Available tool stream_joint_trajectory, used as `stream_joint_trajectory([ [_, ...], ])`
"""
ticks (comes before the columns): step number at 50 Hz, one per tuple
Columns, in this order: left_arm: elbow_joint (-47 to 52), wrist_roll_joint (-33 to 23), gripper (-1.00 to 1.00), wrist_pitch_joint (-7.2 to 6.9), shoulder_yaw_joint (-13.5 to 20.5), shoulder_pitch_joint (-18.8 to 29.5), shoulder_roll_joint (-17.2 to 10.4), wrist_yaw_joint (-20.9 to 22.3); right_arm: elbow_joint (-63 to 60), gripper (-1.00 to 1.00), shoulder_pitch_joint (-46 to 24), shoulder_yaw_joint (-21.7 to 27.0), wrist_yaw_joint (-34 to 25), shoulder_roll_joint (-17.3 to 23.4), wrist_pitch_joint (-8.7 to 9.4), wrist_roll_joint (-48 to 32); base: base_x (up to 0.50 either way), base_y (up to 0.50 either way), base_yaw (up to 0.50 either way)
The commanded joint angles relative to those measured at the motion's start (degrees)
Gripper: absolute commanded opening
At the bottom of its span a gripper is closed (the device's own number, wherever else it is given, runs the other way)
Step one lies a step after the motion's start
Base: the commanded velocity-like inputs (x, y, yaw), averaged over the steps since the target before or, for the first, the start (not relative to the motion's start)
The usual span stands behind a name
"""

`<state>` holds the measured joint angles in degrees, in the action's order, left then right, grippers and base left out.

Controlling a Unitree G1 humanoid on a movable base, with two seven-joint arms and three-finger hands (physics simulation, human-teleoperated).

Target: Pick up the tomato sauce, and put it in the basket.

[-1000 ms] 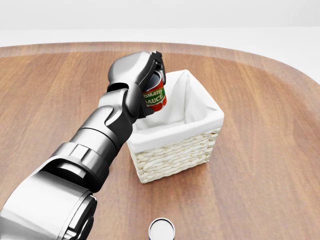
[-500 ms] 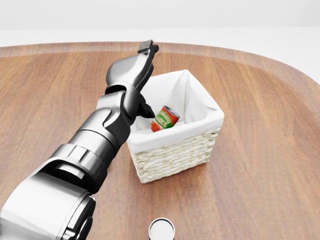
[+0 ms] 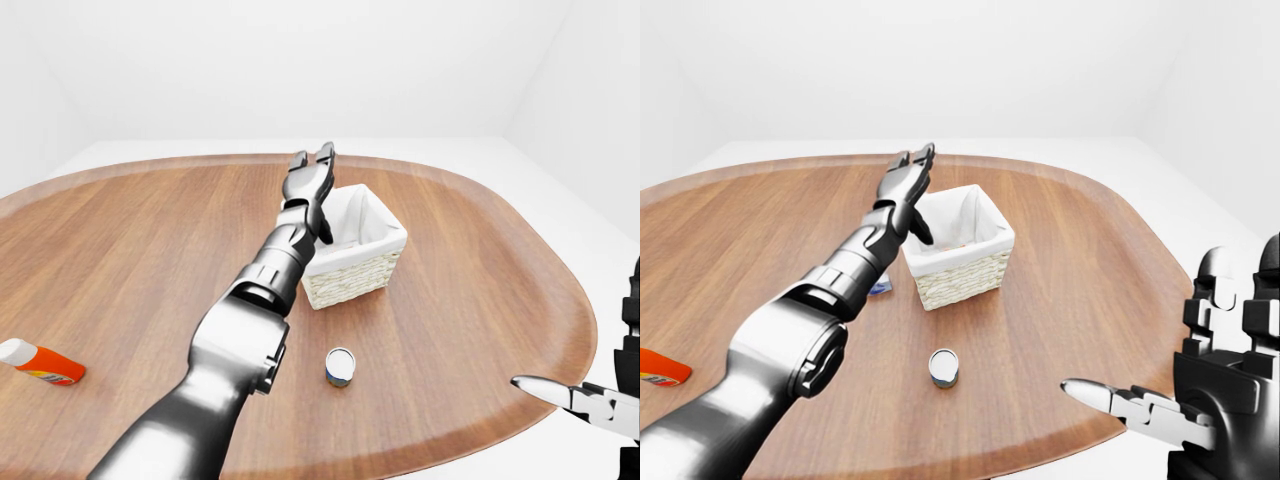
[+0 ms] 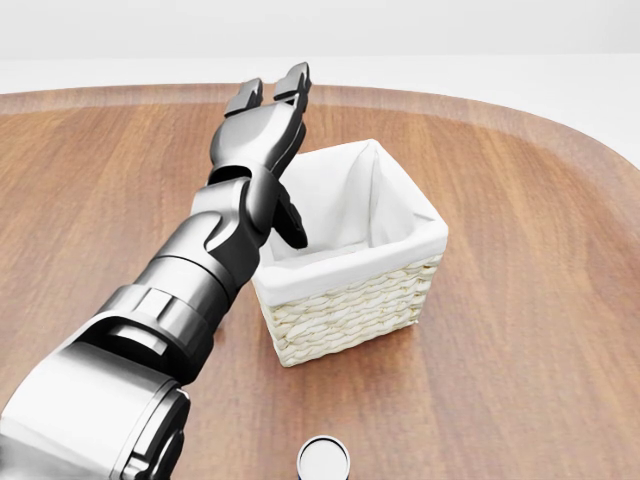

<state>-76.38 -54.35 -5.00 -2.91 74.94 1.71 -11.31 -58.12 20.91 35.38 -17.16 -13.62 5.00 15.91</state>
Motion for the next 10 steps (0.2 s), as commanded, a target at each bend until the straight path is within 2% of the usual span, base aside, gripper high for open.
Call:
stream_joint_trajectory([
  [1,0.16,-0.16,1.0,0.0,0.12,1.8,-0.82,0.63,0.27,1.0,-0.05,-0.24,0.03,0.1,0.0,-0.23,0.0,0.0,0.0],
  [10,0.0,-0.63,1.0,0.0,-0.07,1.49,-1.1,0.24,0.09,1.0,-0.2,0.08,0.21,0.45,0.0,0.11,0.0,0.0,0.0],
])
